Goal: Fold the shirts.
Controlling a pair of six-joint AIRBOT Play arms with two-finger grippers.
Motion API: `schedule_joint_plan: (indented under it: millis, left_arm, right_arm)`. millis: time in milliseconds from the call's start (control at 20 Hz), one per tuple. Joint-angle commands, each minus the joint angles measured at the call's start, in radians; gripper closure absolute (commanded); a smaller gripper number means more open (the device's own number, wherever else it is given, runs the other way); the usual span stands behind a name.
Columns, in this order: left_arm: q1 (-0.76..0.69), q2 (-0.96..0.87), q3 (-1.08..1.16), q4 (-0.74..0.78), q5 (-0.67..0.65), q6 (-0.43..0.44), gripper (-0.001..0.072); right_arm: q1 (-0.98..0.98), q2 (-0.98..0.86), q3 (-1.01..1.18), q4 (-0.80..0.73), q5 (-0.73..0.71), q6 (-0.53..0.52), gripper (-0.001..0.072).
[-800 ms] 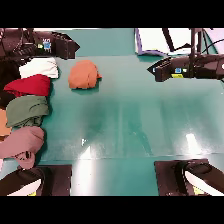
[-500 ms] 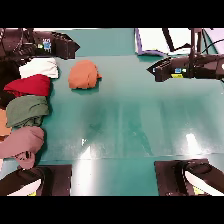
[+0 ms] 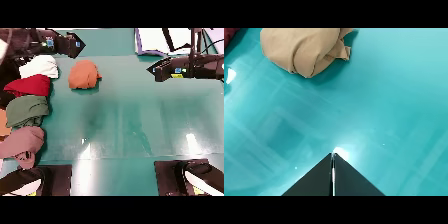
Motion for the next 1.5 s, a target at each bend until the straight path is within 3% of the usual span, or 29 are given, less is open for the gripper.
schedule_joint_plan:
  millis: [0,300,550,600,700,1000,1200,1450]
  left_arm:
    - [0.024,-0.142,0.000,0.110,0.040,-0.087,0.0084]
    - [0.024,-0.531,0.000,0.112,0.066,-0.108,0.0084]
    - [0.024,-0.599,0.010,0.121,0.138,-0.150,0.0087]
    - [0.024,-0.598,0.024,0.124,0.136,-0.149,0.0219]
    - [0.024,-0.598,0.069,0.158,0.101,-0.148,0.0690]
    - [0.024,-0.493,0.362,0.369,-0.127,-0.122,0.0684]
    - [0.002,-0.236,0.456,0.364,-0.183,-0.061,0.0684]
    - [-0.123,-0.036,0.432,0.312,-0.391,-0.004,0.0685]
  right_arm:
    - [0.000,0.000,0.000,0.006,-0.002,0.000,0.0697]
    - [0.000,0.001,0.000,0.006,-0.005,0.000,0.0697]
    - [0.000,0.001,0.000,0.006,-0.003,0.001,0.0697]
    - [0.000,0.001,0.000,0.006,-0.003,0.001,0.0697]
    - [0.000,0.003,0.000,0.006,-0.004,0.001,0.0696]
    - [0.000,0.054,0.092,-0.008,-0.061,0.000,0.0696]
    - [0.000,0.023,0.254,-0.033,-0.048,0.000,0.0696]
    - [0.000,-0.032,0.407,-0.116,-0.045,0.002,0.0697]
